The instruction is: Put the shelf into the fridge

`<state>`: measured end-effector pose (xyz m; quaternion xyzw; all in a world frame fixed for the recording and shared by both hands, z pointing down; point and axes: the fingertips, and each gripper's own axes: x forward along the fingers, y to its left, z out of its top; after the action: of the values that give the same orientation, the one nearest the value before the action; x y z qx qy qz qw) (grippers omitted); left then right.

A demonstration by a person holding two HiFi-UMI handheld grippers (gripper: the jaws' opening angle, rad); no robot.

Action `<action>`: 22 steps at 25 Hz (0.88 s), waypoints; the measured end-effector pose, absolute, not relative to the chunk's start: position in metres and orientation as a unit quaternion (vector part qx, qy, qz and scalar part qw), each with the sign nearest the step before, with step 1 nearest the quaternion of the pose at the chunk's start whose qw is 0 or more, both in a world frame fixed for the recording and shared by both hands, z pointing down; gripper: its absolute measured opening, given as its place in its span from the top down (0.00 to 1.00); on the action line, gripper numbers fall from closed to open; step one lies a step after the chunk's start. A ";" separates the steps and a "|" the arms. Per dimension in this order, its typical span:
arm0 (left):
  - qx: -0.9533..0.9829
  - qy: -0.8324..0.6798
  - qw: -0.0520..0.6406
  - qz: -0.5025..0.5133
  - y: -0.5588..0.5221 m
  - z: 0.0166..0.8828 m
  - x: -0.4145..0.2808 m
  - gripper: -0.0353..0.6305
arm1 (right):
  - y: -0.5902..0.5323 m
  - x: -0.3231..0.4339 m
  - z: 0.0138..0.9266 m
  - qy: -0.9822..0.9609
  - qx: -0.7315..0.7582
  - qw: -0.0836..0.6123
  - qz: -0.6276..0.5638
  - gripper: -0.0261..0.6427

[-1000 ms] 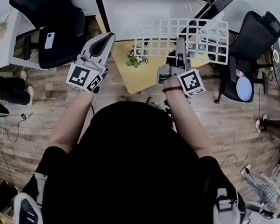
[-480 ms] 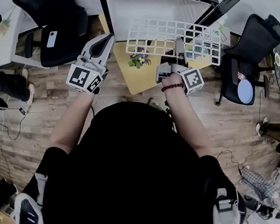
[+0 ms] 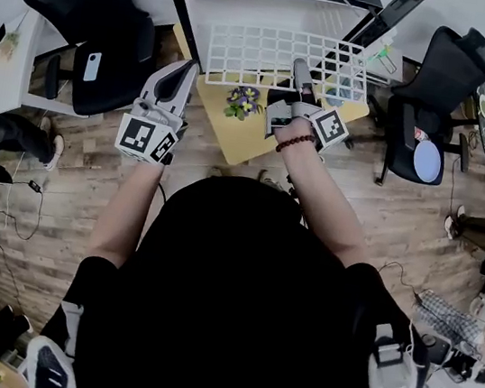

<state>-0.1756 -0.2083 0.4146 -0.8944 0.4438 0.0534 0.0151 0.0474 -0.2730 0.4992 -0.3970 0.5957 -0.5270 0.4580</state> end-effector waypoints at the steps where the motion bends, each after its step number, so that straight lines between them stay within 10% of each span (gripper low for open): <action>1: -0.894 0.444 0.015 0.053 -0.209 0.415 -0.176 0.92 | -0.274 0.045 0.501 0.592 -0.395 0.460 -0.531 0.90; 22: -0.889 0.455 0.013 0.046 -0.212 0.416 -0.185 0.92 | -0.292 0.014 0.506 0.599 -0.361 0.448 -0.556 0.90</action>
<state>-0.1854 -0.2120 0.4163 -0.8893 0.4549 0.0458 0.0134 0.0144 -0.2923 0.5061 -0.3609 0.5994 -0.5565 0.4481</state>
